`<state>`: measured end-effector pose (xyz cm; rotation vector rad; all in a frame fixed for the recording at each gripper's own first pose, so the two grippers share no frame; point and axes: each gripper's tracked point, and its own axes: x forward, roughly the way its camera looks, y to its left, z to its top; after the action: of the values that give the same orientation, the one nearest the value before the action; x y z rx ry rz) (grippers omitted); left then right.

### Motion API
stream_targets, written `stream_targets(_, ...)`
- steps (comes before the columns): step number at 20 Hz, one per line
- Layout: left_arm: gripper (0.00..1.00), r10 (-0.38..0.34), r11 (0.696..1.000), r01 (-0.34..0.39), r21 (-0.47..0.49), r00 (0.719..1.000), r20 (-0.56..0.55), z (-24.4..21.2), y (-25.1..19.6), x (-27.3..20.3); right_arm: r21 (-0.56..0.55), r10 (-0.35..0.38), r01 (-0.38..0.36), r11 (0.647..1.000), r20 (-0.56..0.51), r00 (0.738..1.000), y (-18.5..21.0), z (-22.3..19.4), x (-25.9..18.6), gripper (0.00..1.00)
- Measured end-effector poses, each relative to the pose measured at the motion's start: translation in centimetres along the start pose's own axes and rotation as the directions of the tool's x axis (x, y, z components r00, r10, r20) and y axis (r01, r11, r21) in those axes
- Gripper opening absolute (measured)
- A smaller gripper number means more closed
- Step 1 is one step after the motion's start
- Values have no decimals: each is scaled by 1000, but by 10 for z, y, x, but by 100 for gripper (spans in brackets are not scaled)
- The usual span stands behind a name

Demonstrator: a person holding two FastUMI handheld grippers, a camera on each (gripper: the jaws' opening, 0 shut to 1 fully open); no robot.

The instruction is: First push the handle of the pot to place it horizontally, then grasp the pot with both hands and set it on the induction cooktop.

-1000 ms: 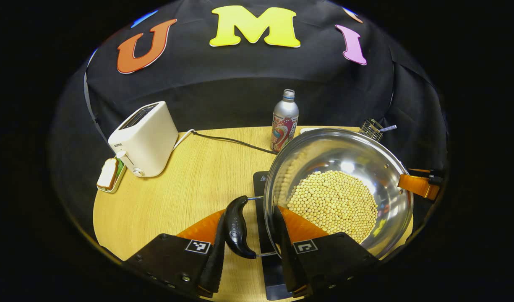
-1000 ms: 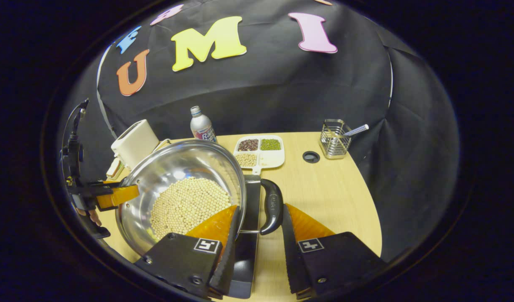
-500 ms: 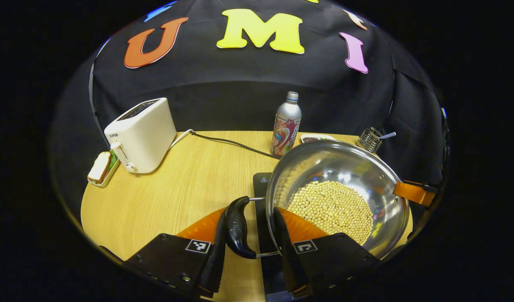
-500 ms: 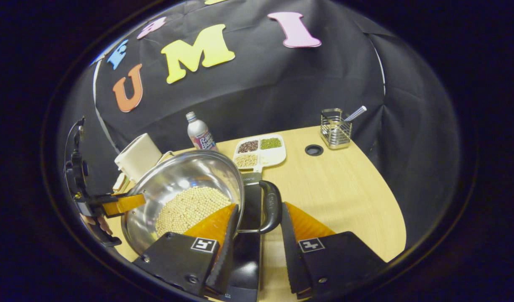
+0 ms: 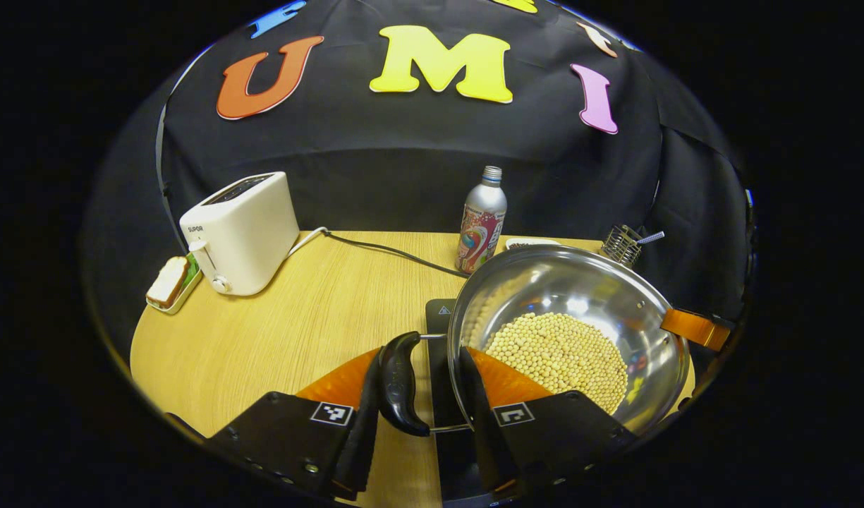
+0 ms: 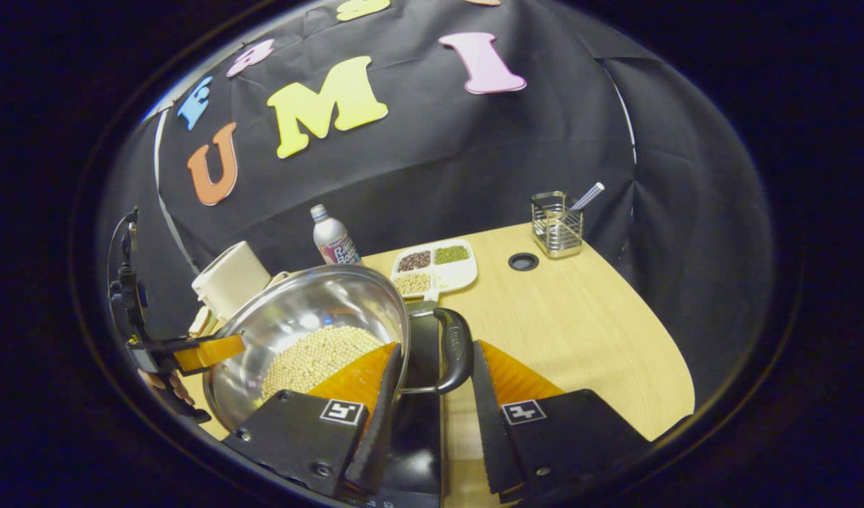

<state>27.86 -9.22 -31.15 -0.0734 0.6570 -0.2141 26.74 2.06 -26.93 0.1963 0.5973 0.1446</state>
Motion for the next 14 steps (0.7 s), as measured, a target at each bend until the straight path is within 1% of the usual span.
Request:
stream_targets(1, 59, -10, 1000, 10, -23, 1000, 18, 3, -2, 0, 6, -1, 1, 1000, 14, 1000, -1, 2, 1, 59)
stream_targets(2, 62, 5, 999, -3, -44, 1000, 26, 2, 1, -1, 7, 3, -3, 1000, 12, 1000, -1, 0, 1, 67)
stream_targets(3, 64, 13, 998, -11, -66, 999, 40, 3, 6, -2, 9, -9, 9, 1000, 8, 1000, -4, -2, 1, 66)
stream_targets(4, 67, 23, 996, -17, -88, 997, 70, 8, 8, -6, 8, -17, 17, 1000, -5, 1000, -5, -6, -2, 77)
stream_targets(5, 83, 23, 994, -11, -106, 994, 109, 16, 10, -10, 11, 0, 0, 1000, 4, 1000, -2, -6, -6, 86)
stream_targets(6, 87, 25, 993, -7, -120, 988, 153, 22, 10, -17, 6, 17, -18, 1000, 22, 1000, 3, -6, -11, 95)
stream_targets(7, 88, 35, 992, -12, -122, 982, 184, 28, 12, -26, -16, 32, -31, 999, 45, 998, 7, -5, -17, 93)
stream_targets(8, 93, 50, 993, -25, -119, 976, 214, 32, 15, -37, -48, 45, -41, 998, 78, 996, 10, -4, -23, 94)
stream_targets(10, 94, 86, 993, -62, -97, 960, 268, 38, 19, -59, -113, 59, -41, 993, 155, 986, 20, 0, -40, 94)
stream_targets(11, 94, 93, 994, -70, -89, 953, 287, 38, 17, -70, -143, 60, -35, 989, 176, 982, 25, 0, -48, 93)
stream_targets(12, 94, 82, 994, -57, -89, 949, 304, 36, 11, -81, -163, 57, -26, 986, 190, 980, 29, -2, -54, 96)
stream_targets(14, 94, 50, 996, -21, -91, 945, 323, 30, -3, -104, -185, 63, -21, 982, 225, 972, 40, -2, -74, 96)
